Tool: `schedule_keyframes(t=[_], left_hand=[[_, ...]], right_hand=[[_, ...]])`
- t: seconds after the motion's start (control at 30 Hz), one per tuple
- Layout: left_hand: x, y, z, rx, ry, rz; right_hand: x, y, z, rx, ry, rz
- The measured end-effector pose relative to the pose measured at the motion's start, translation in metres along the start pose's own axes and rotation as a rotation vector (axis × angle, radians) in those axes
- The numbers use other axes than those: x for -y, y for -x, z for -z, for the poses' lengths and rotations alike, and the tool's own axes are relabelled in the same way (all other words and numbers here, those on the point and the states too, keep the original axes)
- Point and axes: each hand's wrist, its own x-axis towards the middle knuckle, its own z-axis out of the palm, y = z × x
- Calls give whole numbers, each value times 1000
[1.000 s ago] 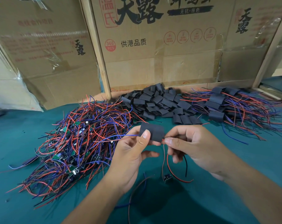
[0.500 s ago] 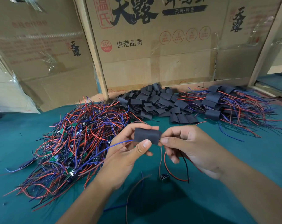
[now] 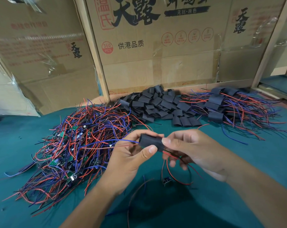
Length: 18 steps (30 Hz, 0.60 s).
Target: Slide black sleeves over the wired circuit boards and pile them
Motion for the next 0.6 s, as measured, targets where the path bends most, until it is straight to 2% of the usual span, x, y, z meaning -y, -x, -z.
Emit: schedule_keyframes(t=[0.17,0.47,0.6], left_hand=[[3,3,-3,19,-13,20],[9,4,-12,14,83,116],[12,3,-13,-37,8,146]], right_hand=[[-5,-2,-1,-47,39,-91],[-6,-4,-2,-71,-24,-79],[-1,-4,-1,-138,-23,-18]])
